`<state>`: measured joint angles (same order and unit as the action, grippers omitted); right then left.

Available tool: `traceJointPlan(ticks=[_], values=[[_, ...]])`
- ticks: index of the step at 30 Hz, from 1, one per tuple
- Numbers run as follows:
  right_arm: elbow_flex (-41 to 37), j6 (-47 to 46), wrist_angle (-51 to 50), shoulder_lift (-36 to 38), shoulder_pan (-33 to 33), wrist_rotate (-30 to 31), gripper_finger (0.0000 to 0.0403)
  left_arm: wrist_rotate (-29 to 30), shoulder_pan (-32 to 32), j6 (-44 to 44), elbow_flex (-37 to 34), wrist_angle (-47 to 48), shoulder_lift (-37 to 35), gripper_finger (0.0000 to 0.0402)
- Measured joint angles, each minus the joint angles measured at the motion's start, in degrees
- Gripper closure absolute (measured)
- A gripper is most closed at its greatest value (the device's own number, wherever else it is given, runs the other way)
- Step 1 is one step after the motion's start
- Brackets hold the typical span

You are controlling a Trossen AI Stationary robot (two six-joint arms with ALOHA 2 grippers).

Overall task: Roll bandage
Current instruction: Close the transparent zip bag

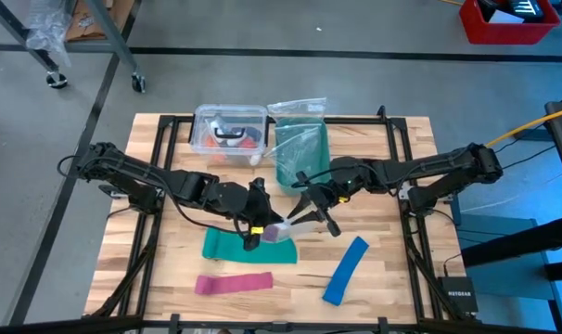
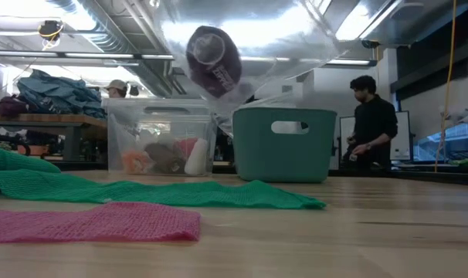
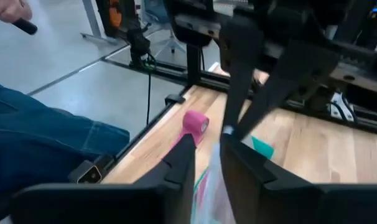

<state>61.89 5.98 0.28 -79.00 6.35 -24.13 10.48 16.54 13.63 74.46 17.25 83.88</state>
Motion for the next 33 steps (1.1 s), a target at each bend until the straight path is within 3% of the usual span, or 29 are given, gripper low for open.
traceJointPlan(ticks=[6, 14, 28, 33], values=[[0.0, -0.11, -0.01, 0.0, 0.02, 2.3, 0.0289, 0.0, 0.36, 0.59, 0.0, 0.04, 0.0, 0.0401], [0.02, -0.17, 0.21, 0.0, 0.0, 6.7, 0.0286, 0.0, 0.36, 0.8, 0.0, -1.22, 0.0, 0.0401], [0.04, -2.75, 3.24, 0.0, 0.02, 1.13, 0.031, 0.02, 0.3, -0.38, 0.0, -2.75, 0.0, 0.0401], [0.04, -2.74, 3.11, 0.0, 0.07, 2.48, 0.0319, 0.04, 0.3, -0.33, 0.0, -2.77, 0.0, 0.0401]])
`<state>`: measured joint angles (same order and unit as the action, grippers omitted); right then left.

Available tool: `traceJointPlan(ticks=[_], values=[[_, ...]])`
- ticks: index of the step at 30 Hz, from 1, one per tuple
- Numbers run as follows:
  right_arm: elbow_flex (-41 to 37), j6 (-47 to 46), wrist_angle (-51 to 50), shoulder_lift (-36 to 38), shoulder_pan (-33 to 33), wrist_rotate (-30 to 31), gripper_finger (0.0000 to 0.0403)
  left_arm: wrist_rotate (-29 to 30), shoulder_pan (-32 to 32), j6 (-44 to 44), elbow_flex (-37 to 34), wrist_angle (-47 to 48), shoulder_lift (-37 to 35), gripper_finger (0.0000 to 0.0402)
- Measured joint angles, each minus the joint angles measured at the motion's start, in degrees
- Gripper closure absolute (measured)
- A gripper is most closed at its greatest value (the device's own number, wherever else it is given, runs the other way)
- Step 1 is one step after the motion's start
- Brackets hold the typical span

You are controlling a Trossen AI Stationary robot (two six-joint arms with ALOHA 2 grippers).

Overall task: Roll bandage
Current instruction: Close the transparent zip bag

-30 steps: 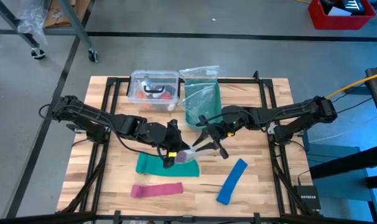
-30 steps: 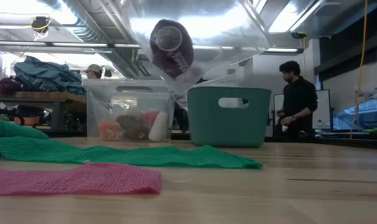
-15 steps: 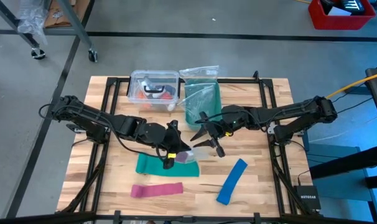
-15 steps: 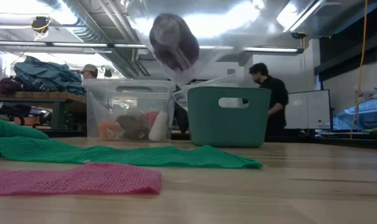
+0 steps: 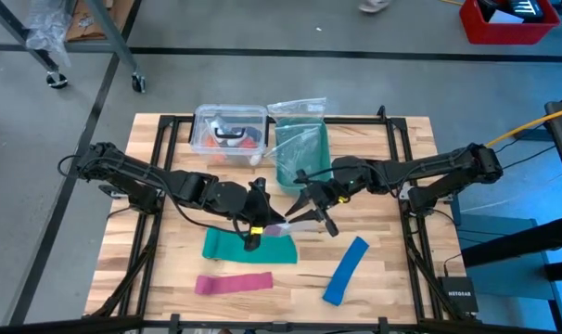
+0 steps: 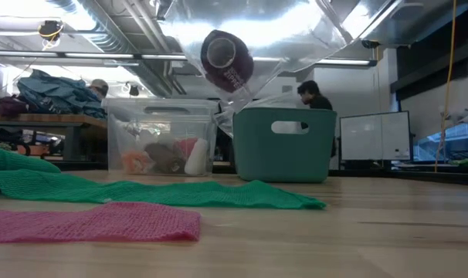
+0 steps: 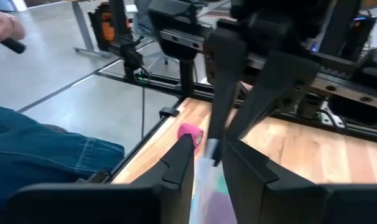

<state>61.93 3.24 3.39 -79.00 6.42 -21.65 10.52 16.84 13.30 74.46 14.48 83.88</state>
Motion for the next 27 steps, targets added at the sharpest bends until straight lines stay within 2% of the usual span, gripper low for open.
traceJointPlan(ticks=[11, 27], values=[[0.0, -0.03, -0.03, 0.0, 0.0, 1.95, 0.0318, 0.05, 0.0, 0.0, 0.0, -0.2, 0.02, 0.0401], [0.09, -0.43, -1.32, -0.83, 0.02, 0.42, 0.0317, 0.63, -0.07, 0.0, 0.0, -0.5, 0.09, 0.0401]])
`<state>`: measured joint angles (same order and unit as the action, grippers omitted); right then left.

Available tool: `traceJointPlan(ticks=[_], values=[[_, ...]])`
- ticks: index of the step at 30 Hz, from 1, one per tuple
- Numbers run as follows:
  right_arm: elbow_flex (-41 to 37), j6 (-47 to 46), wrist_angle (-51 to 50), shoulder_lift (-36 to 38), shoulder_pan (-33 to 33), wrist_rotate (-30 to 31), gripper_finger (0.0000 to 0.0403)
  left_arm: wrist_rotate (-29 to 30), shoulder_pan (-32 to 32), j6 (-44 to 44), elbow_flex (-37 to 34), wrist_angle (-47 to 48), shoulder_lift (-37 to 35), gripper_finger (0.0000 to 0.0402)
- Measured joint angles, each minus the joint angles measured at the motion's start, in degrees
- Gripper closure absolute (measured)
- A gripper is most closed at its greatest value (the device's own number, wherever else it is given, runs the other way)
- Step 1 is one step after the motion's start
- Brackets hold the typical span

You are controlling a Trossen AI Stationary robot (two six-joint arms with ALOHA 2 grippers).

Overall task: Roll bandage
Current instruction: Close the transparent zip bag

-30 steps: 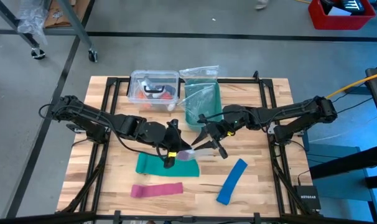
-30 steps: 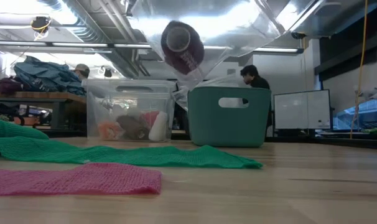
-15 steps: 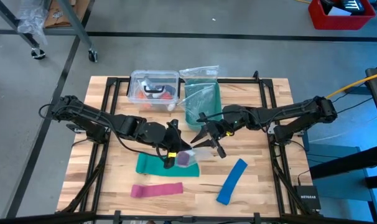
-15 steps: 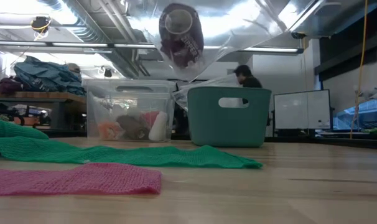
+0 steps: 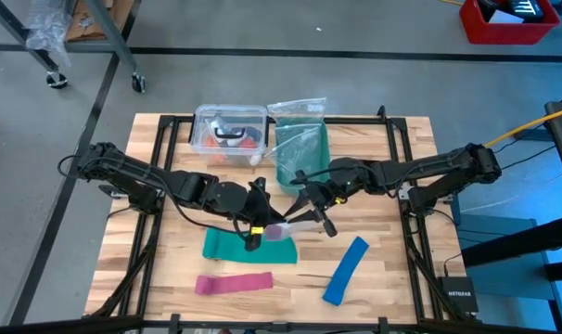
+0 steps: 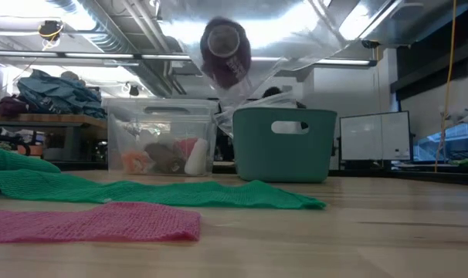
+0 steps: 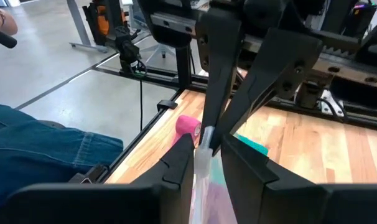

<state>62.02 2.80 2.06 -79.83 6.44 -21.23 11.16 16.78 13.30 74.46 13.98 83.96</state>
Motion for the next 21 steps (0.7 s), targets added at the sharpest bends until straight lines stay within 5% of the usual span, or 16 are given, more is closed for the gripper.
traceJointPlan(ticks=[16, 21], values=[[-0.01, 0.03, -1.95, -0.02, -0.02, -0.1, 0.0384, -0.02, 0.02, 0.0, 0.0, -0.07, 0.0, 0.0401], [-0.02, 0.03, -2.16, -0.02, -0.02, -0.44, 0.0372, -0.02, 0.02, 0.0, 0.0, -0.07, 0.0, 0.0401]])
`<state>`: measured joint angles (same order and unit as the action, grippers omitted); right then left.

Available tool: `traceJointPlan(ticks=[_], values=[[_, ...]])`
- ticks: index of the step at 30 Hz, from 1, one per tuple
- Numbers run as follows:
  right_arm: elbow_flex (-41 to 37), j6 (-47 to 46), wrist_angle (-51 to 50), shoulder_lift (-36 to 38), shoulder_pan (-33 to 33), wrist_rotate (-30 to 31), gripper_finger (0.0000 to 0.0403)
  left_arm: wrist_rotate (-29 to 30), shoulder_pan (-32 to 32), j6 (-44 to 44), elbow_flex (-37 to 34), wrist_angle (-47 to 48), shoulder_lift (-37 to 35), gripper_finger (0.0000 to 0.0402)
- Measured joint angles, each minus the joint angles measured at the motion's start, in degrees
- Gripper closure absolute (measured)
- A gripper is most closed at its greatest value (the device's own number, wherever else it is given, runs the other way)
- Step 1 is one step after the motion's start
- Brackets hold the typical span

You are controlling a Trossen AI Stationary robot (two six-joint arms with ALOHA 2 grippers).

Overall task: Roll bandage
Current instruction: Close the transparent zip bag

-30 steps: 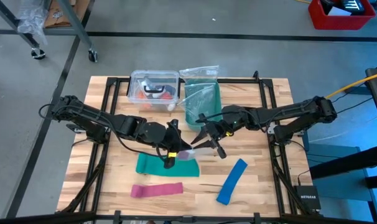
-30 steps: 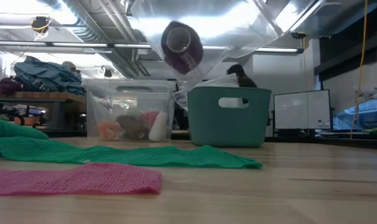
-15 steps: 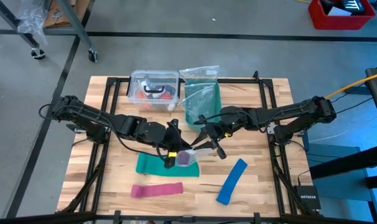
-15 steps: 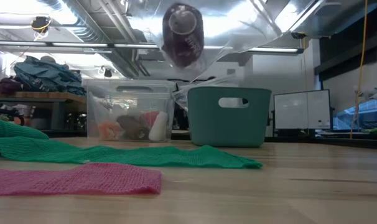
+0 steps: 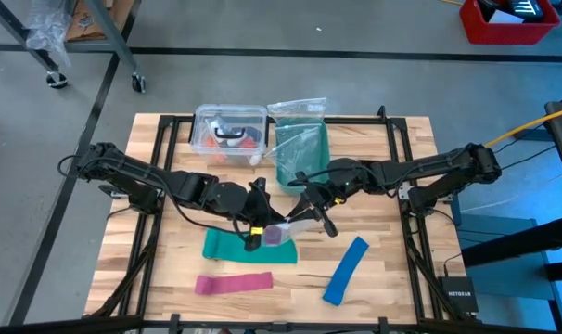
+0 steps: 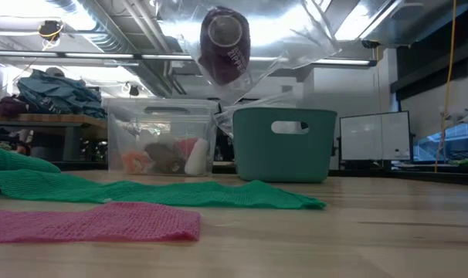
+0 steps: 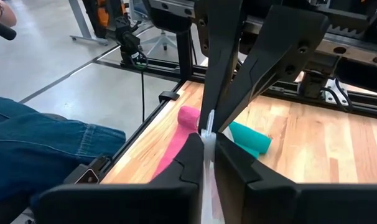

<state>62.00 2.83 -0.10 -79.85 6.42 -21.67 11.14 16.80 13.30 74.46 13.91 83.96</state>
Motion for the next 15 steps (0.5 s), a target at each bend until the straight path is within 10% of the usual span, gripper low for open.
traceJointPlan(ticks=[15], values=[[0.04, 0.0, -3.34, 0.0, 0.0, -0.42, 0.0371, 2.81, 0.02, 0.09, -0.09, 0.14, -0.02, 0.0401]])
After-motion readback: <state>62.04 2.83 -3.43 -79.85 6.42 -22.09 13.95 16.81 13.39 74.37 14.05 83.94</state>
